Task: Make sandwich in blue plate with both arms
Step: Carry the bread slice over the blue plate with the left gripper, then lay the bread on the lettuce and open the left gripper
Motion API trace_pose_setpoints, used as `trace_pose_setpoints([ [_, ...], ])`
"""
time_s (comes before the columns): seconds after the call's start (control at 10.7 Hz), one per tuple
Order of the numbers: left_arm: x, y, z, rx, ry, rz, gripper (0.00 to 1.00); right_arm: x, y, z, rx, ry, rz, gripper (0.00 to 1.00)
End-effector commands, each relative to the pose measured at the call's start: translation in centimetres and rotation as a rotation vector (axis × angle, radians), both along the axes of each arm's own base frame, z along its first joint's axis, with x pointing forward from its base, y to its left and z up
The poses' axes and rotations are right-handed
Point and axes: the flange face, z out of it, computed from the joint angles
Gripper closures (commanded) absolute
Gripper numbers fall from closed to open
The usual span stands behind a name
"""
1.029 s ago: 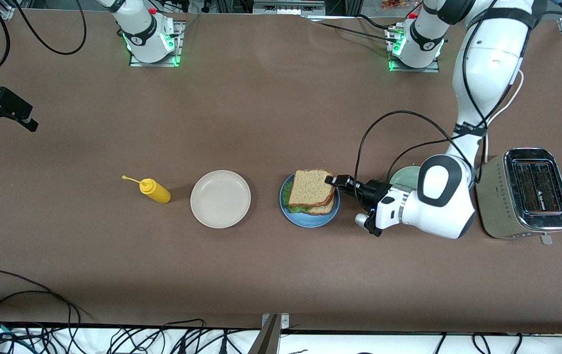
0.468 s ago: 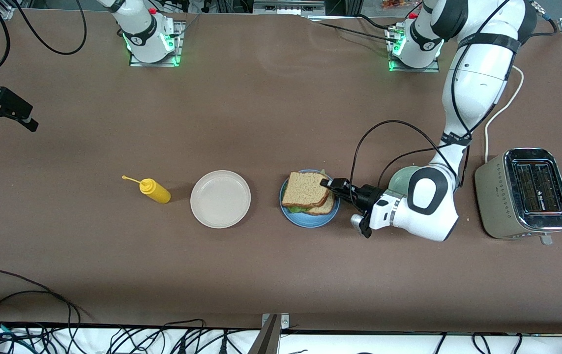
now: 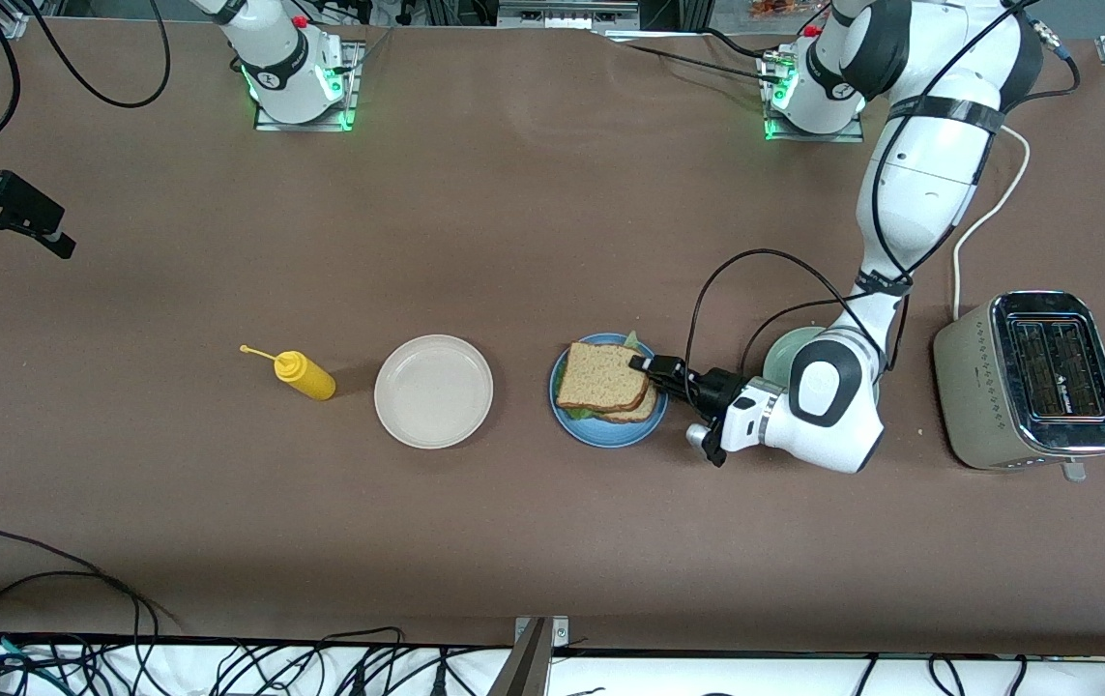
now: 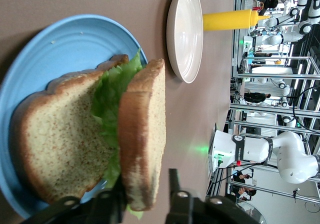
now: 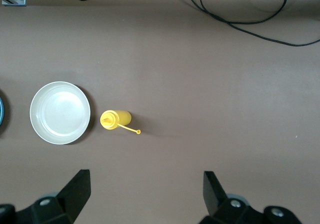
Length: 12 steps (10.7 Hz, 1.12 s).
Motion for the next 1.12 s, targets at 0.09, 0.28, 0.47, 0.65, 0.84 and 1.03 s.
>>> trace_pose_setpoints([
  [0.09,0.8,2.4,2.2,0.122,-0.105,-0.092,0.00,-0.1,0.0,0.5,-0.013,0.006,0.001,0.00],
  [0.28,1.4,3.9,4.2,0.179,-0.144,-0.113,0.00,-0.1,0.0,0.5,-0.013,0.006,0.001,0.00],
  [0.47,1.8,4.8,6.5,0.250,-0.170,-0.135,0.00,-0.1,0.0,0.5,-0.011,0.005,0.001,0.00],
  [0.65,1.9,5.5,10.7,0.393,-0.167,-0.137,0.00,-0.1,0.1,0.5,-0.011,0.005,0.003,0.00],
  [0.84,1.5,6.3,16.1,0.534,-0.184,-0.145,0.00,-0.1,0.0,0.5,-0.011,0.005,0.001,0.00],
  [1.03,0.9,7.7,20.8,0.697,-0.259,-0.213,0.00,-0.1,-0.1,0.5,-0.011,0.005,0.000,0.00],
])
